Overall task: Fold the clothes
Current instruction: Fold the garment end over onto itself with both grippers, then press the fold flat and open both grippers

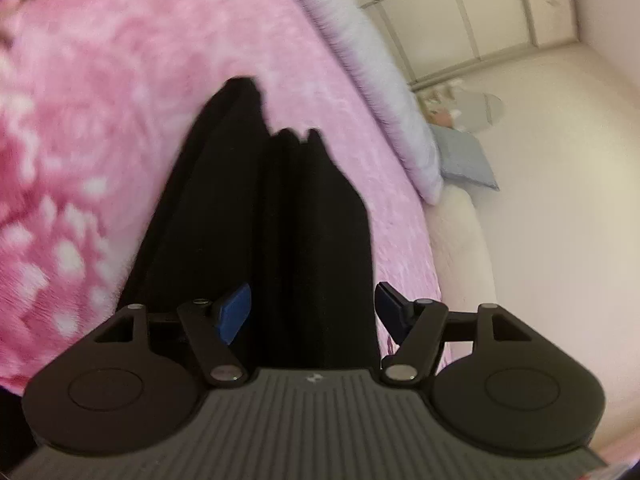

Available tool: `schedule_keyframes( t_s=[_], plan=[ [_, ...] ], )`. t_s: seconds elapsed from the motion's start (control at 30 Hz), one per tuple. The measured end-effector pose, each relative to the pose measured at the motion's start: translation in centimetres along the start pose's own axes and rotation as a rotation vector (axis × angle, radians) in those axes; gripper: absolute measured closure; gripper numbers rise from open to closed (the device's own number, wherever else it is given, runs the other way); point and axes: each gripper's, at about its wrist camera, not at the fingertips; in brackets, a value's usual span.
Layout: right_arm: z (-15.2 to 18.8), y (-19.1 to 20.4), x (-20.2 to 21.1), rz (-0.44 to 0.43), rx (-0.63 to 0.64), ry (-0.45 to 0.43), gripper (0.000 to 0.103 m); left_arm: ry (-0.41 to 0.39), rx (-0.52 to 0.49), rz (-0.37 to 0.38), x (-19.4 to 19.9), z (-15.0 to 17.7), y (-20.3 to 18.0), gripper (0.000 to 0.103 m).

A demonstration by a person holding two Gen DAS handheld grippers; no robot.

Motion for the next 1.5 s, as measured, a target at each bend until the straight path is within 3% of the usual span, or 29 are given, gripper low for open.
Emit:
schedule_keyframes(
  t_s=[0.1,0.23,0.33,0.37,0.4,0.57,0.67,0.83,1.0,1.27,1.37,1.5],
  plan=[
    [-0.5,-2.7,-2.7,-0.095,-0.244,0.108,0.07,-0.013,0.047,0.028,-1.1,-0.5,1.0,0.038],
    [-0.8,-2.8,-5.1,-0.082,-0.36,0.14,0.072,-0.012,0.065,0.069,-3.0,-1.5,1.3,0.042],
    [-1.1,-2.7,-6.4,-0.074,-0.388,0.178,0.077,0.028,-0.03,0.028,-4.6,-1.8,0.3,0.062],
    [-1.2,-2.2,-6.4,-0.067,-0.368,0.177,0.078,0.039,-0.087,0.01,-4.8,-1.8,-0.3,0.079],
    [-1.3,-1.7,-6.3,-0.058,-0.34,0.173,0.079,0.039,-0.157,-0.001,-4.5,-1.6,-1.2,0.088],
    [-0.9,0.3,-5.1,-0.042,-0.181,0.125,0.082,0.018,-0.464,-0.009,-1.1,-0.9,-5.2,0.089],
    [-0.7,2.4,-4.2,-0.054,-0.082,0.107,0.082,-0.001,-0.493,-0.018,0.8,-1.0,-5.1,0.089],
    [-0.3,5.6,-3.4,-0.026,0.055,0.08,0.082,-0.023,-0.39,-0.019,2.4,-2.0,-1.8,0.089],
    [0.5,8.1,-3.6,0.055,0.195,0.023,0.082,-0.04,-0.302,0.012,2.8,-2.5,1.4,0.089],
    [3.1,11.6,-4.8,0.203,0.536,-0.118,0.084,-0.051,-0.275,-0.029,2.9,-2.5,3.5,0.083],
    [1.8,10.6,-4.1,0.142,0.458,-0.076,0.084,-0.059,-0.288,-0.075,3.6,-2.2,1.8,0.082],
    [0.1,4.2,-3.5,-0.075,0.053,0.056,0.081,-0.077,-0.248,-0.082,5.4,-1.4,0.5,0.073]
  ],
)
Point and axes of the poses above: each gripper's, at about its wrist camera, not at the fingertips, and x roughly against the way its jaws point, y to its left, z to its underside, and after that the axes turned 14 degrees about z, right-handed
